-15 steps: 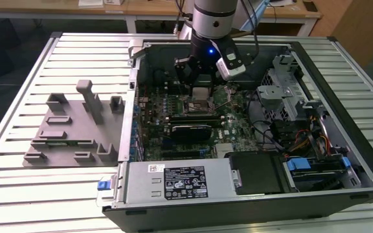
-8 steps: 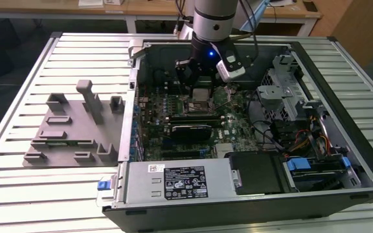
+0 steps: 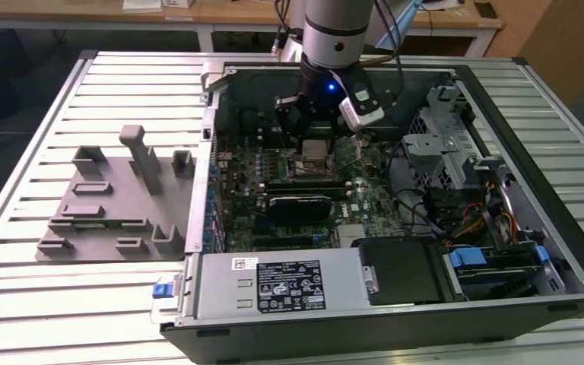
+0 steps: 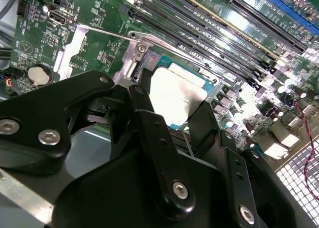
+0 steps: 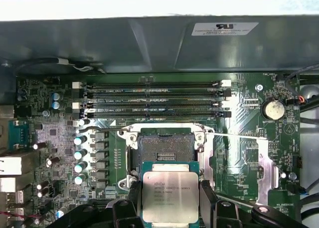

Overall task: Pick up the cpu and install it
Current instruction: 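Place the cpu into insertion slot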

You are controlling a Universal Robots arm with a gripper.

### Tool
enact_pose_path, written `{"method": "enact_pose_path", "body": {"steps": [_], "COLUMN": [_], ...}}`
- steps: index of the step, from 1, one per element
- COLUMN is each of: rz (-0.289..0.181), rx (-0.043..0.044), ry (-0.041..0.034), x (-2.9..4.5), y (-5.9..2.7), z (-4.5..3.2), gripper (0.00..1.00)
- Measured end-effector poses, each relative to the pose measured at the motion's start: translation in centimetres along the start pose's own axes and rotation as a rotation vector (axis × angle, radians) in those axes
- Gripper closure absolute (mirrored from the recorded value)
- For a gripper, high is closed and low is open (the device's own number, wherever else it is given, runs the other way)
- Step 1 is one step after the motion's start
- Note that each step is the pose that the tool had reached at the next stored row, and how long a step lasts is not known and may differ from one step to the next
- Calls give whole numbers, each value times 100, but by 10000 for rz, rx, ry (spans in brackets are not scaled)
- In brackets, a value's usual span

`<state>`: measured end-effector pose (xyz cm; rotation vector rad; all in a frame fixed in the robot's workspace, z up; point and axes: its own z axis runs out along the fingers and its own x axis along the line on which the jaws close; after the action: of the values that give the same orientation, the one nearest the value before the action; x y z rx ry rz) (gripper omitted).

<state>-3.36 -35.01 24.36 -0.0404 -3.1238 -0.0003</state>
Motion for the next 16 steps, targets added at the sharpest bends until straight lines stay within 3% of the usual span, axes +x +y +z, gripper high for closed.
{"method": "enact_pose_path", "body": {"steps": [12,16], "rz": [4,618], "rx": [0,-11], "ry": [0,0], "x": [0,0], "y": [0,0], "z": [3,6], "gripper": [46,46]}}
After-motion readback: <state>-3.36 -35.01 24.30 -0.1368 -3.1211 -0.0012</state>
